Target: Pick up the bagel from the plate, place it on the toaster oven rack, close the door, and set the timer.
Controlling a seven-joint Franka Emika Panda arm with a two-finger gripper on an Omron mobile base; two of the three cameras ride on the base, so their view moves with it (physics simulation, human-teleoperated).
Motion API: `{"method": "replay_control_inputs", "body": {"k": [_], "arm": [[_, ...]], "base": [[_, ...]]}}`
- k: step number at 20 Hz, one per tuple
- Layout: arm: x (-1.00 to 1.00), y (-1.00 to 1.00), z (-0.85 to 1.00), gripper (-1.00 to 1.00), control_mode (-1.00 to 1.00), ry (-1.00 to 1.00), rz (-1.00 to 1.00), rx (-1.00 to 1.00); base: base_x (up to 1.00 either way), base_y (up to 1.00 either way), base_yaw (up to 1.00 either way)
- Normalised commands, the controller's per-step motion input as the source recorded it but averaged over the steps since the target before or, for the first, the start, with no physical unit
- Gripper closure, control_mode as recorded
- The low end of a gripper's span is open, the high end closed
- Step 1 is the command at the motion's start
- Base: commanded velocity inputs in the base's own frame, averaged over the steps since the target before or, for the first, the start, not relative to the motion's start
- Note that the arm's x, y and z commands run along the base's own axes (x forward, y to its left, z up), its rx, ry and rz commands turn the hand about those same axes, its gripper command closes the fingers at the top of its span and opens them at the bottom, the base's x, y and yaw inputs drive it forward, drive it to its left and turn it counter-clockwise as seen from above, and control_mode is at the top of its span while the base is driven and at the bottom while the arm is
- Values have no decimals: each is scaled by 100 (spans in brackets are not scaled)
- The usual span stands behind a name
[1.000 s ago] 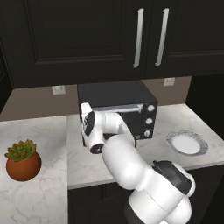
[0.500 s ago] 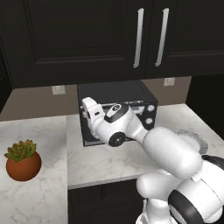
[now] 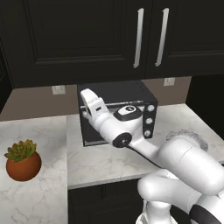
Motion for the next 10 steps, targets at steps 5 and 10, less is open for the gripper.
{"method": "replay_control_inputs", "body": {"k": [5,10], "arm": [[3,0,45,-100,-100,-7,0,-4],[-41,-3,14,-100,-100,5,0,-2]], "base": [[0,0,0],[0,0,0]]}}
